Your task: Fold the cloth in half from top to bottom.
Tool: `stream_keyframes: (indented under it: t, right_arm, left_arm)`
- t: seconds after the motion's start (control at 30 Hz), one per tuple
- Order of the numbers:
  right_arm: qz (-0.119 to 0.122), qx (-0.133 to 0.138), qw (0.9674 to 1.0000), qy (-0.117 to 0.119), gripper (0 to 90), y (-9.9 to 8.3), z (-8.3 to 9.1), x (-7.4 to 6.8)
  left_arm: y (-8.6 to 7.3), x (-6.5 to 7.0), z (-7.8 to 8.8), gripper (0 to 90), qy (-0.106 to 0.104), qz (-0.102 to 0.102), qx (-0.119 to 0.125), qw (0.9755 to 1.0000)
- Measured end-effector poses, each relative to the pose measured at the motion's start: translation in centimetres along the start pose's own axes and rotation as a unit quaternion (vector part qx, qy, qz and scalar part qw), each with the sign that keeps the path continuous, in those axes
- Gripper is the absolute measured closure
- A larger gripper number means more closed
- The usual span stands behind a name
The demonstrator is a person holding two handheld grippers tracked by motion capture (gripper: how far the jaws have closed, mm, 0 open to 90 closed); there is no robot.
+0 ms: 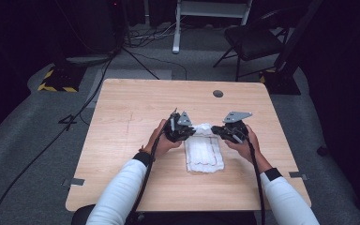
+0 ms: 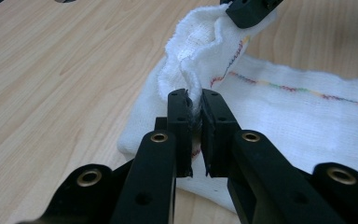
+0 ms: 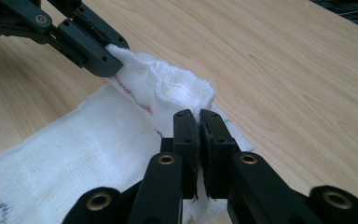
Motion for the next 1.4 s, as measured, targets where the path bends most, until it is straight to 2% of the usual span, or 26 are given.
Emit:
stream_keyframes:
  t: [0.43,0.47,0.67,0.73,0.77,0.8,1.0,1.4]
  right_arm:
    - [0.012,0.004,0.9994,0.033,85.8,-1.1,1.3,-2.3]
    - [0.013,0.006,0.9992,0.036,85.7,-1.1,1.6,-2.7]
    - [0.020,0.013,0.9985,0.049,85.7,-1.2,2.6,-3.7]
    - [0.020,0.013,0.9983,0.053,85.7,-1.3,2.6,-3.9]
    - [0.026,0.010,0.9981,0.055,85.6,-1.6,2.7,-4.3]
    - [0.027,0.007,0.9980,0.056,85.6,-1.7,2.8,-4.5]
    - [0.038,-0.006,0.9967,0.071,85.5,-2.7,2.8,-5.8]
    - [0.047,-0.014,0.9952,0.084,84.9,-4.2,3.6,-7.2]
  left_arm:
    - [-0.4,1.8,2.1,83.0,-0.014,-0.013,0.017,0.9997]
    - [-0.5,2.2,2.5,82.9,-0.013,-0.021,0.019,0.9995]
    - [-0.7,3.5,3.4,82.6,-0.024,-0.030,0.024,0.9990]
    - [-0.8,3.6,3.4,82.5,-0.024,-0.035,0.023,0.9988]
    - [-1.0,4.0,3.5,82.5,-0.024,-0.047,0.018,0.9985]
    - [-1.0,4.1,3.5,82.5,-0.025,-0.049,0.016,0.9983]
    - [-1.5,5.0,3.8,81.8,-0.032,-0.059,0.010,0.9977]
    - [-2.7,7.2,4.1,79.3,-0.043,-0.081,0.000,0.9957]
Point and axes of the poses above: each handheld gripper's, and its own axes: z roughly backward along the jaws, y roughly out of its top, x roughly to its right, the point moved 9 cm from there along -z, roughly forward along the jaws, and after that the axes turned 9 degrees about y, right-handed, at the moved point
